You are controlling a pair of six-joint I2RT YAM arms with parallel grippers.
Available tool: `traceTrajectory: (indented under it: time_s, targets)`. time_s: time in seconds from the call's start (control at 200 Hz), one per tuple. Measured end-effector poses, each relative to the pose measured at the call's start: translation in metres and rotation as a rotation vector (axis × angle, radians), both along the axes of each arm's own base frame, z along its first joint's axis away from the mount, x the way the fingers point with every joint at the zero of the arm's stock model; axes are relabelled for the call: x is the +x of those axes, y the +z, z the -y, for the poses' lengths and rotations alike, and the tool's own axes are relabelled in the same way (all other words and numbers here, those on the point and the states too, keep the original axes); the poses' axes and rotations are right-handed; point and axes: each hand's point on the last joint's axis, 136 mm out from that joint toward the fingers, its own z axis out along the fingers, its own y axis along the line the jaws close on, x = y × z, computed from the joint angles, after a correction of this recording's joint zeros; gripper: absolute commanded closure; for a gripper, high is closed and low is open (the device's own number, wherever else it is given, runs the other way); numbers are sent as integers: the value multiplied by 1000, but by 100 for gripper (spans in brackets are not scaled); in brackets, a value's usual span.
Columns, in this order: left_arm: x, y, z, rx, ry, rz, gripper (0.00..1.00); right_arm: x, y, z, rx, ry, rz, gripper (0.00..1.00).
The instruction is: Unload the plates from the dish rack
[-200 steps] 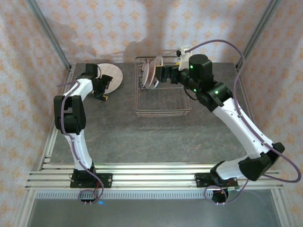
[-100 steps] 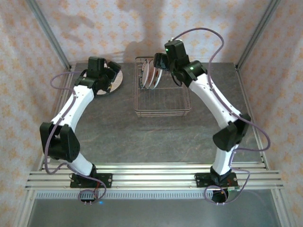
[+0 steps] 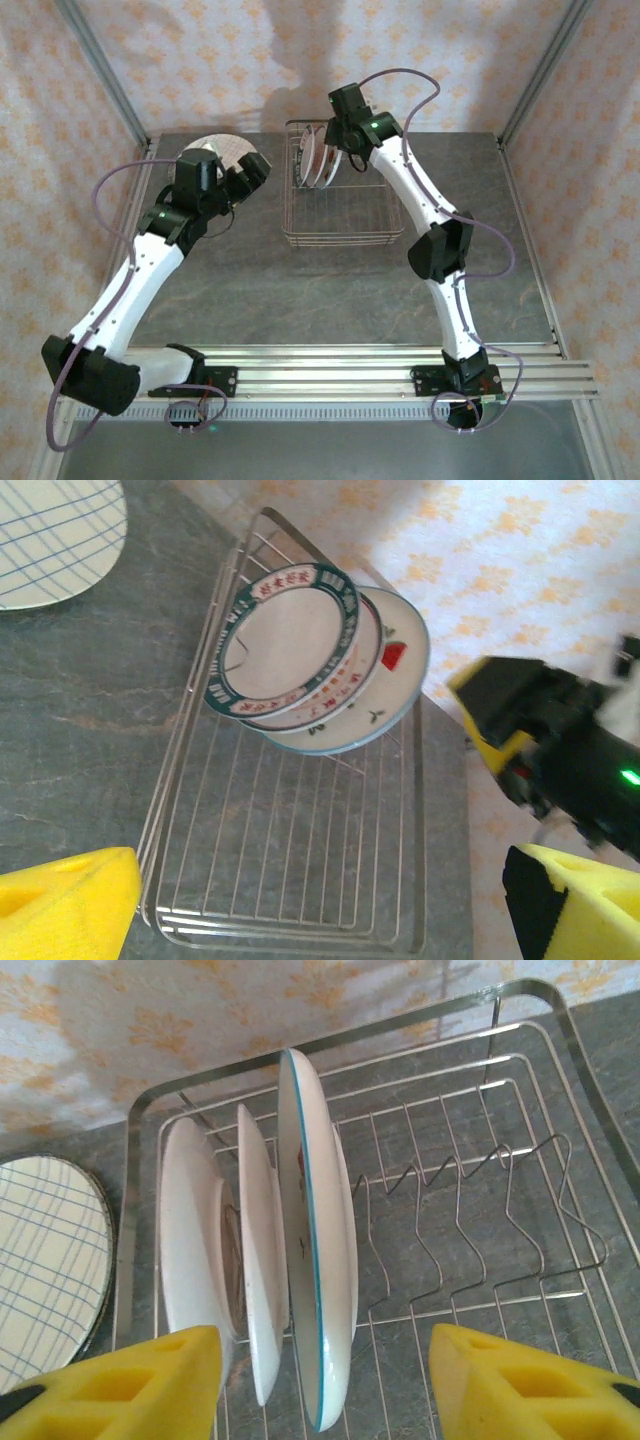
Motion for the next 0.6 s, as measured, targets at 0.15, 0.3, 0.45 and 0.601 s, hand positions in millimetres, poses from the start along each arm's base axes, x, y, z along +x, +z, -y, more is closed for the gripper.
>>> traceTrajectory:
  time_s: [0.15,0.3,0.45,0.601]
  targets:
    - [-19,16,6,11,-60,60,8,1,-13,2,-8,0,-34,50]
    - [-35,20,7,32,-93,90,8,7,-20,0,-1,25,-40,51]
    - [-43,19,5,46,-102,89,8,13,-36,-2,-10,31,-56,54]
    - [-46,18,4,55,-105,81,8,16,-47,-4,-23,42,-68,60]
